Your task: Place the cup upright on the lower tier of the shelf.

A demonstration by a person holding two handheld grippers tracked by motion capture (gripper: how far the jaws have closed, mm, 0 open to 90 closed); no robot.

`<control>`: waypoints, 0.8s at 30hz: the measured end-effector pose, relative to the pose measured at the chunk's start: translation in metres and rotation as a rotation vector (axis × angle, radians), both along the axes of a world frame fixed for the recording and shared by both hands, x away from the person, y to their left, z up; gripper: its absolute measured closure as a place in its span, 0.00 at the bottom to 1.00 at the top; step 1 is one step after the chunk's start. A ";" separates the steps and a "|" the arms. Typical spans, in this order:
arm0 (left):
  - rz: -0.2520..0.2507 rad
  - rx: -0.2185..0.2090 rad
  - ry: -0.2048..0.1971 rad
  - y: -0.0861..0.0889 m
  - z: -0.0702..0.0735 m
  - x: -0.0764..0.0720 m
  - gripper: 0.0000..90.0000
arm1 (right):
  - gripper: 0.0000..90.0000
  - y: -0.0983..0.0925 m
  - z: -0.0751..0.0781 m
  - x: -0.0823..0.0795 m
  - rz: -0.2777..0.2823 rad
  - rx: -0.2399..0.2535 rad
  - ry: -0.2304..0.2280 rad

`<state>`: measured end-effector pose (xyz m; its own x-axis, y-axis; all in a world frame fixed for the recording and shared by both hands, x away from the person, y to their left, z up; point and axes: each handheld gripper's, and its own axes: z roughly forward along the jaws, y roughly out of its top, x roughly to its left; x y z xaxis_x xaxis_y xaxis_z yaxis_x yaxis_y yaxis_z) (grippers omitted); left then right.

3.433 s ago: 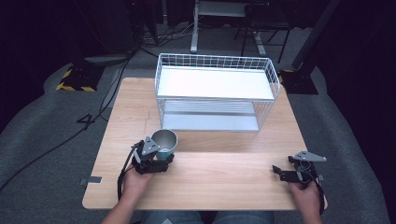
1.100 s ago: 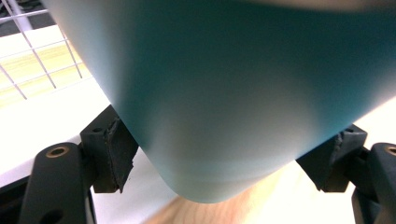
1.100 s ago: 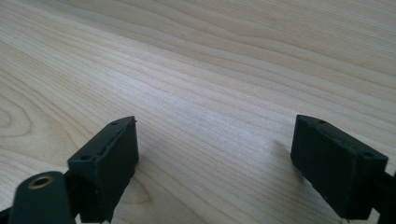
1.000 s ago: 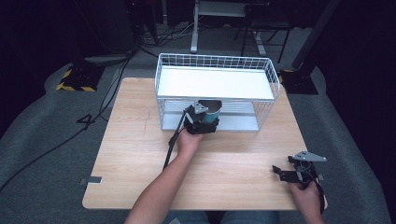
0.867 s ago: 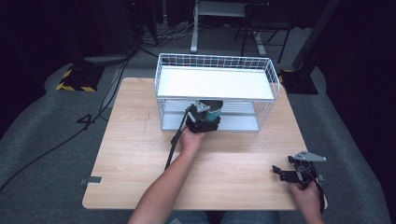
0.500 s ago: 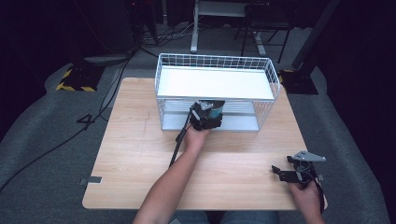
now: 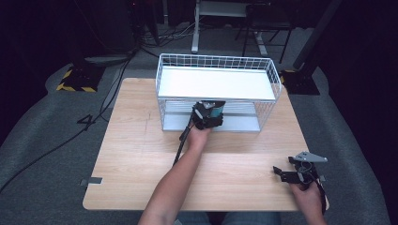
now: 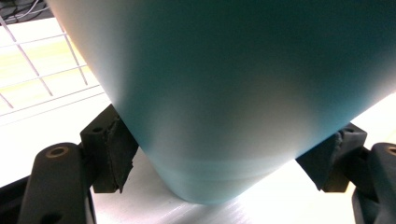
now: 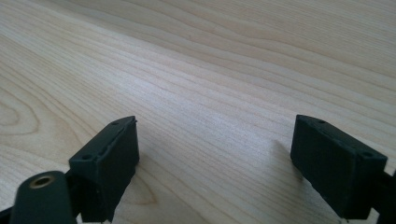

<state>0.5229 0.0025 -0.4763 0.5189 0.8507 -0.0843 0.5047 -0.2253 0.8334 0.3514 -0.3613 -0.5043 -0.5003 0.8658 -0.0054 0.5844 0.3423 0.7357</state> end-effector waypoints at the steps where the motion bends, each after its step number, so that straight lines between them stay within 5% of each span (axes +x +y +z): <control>1: 0.004 0.001 0.003 0.000 -0.001 0.000 0.25 | 0.17 0.000 0.000 0.000 0.000 0.000 0.000; 16: 0.007 0.014 0.000 -0.002 -0.005 0.002 0.24 | 0.17 0.000 0.000 0.000 0.001 -0.001 0.000; 24: 0.039 0.008 -0.008 -0.003 -0.002 0.000 0.06 | 0.17 0.000 0.000 0.000 0.007 0.000 -0.002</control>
<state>0.5230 -0.0004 -0.4785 0.4861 0.8708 -0.0737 0.5066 -0.2121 0.8357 0.3514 -0.3612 -0.5043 -0.5064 0.8623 -0.0067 0.5804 0.3466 0.7369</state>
